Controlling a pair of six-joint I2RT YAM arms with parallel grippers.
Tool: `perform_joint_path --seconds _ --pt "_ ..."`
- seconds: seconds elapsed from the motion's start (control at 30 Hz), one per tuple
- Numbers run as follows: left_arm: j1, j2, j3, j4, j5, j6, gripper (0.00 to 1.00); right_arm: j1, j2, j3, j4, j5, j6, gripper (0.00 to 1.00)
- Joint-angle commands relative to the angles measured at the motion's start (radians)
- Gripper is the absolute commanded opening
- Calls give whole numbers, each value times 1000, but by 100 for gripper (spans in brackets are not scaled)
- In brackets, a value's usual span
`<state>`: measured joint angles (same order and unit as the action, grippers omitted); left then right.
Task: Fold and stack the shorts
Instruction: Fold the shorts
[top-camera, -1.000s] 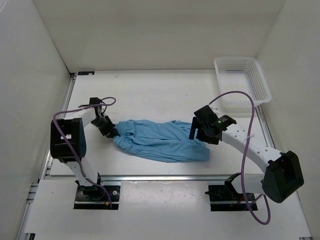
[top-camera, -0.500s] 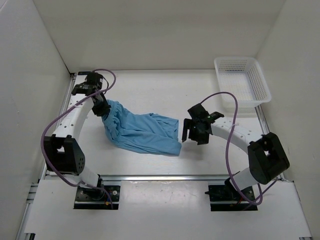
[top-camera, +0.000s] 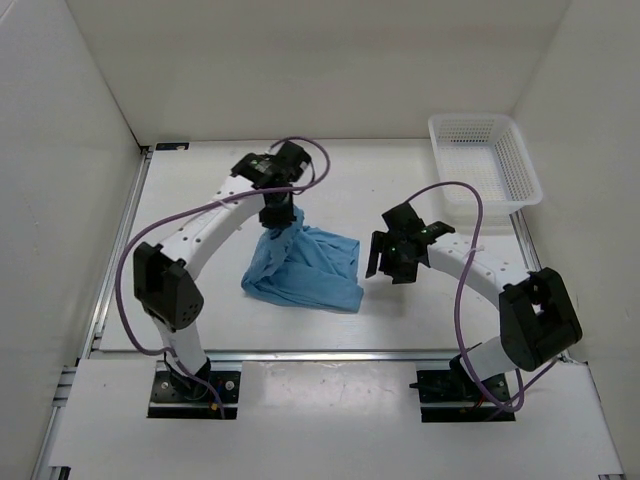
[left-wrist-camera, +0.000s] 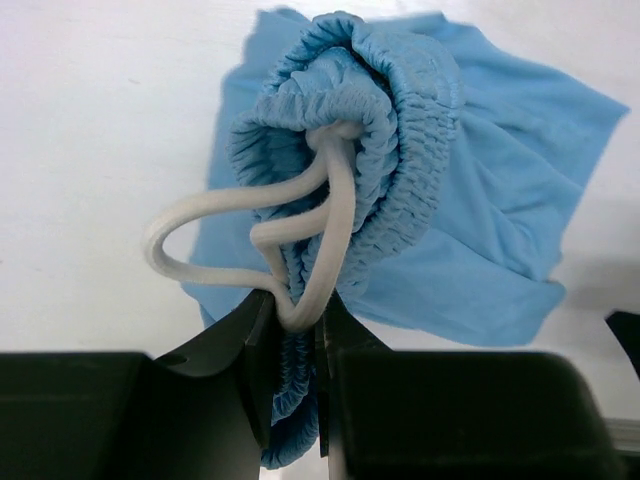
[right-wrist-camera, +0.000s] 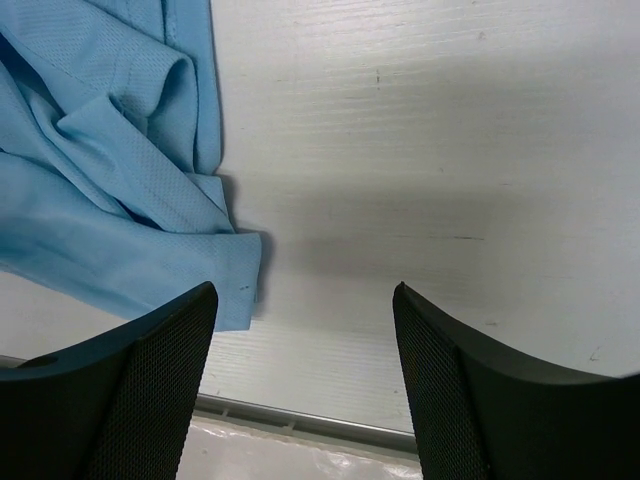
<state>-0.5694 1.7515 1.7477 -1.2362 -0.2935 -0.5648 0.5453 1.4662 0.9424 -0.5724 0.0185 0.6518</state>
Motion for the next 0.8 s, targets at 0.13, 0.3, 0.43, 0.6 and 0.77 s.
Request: perform_joint_path --seconds 0.13,0.3,0.43,0.6,0.77 --pt "-176 140 208 -78 -32 -129 10 -60 -61 -39 13 -17 -7 75" --pt "-237 229 297 -88 14 -178 10 -94 -72 -83 23 -49 -7 75" --pt "-296 301 380 -62 124 -190 17 -117 -72 -120 46 -58 -7 76" --pt "-319 246 379 4 261 -165 55 -145 -61 -143 46 -58 -26 76" --pt "-187 60 199 55 312 -129 55 -165 -92 -172 46 -58 -35 76"
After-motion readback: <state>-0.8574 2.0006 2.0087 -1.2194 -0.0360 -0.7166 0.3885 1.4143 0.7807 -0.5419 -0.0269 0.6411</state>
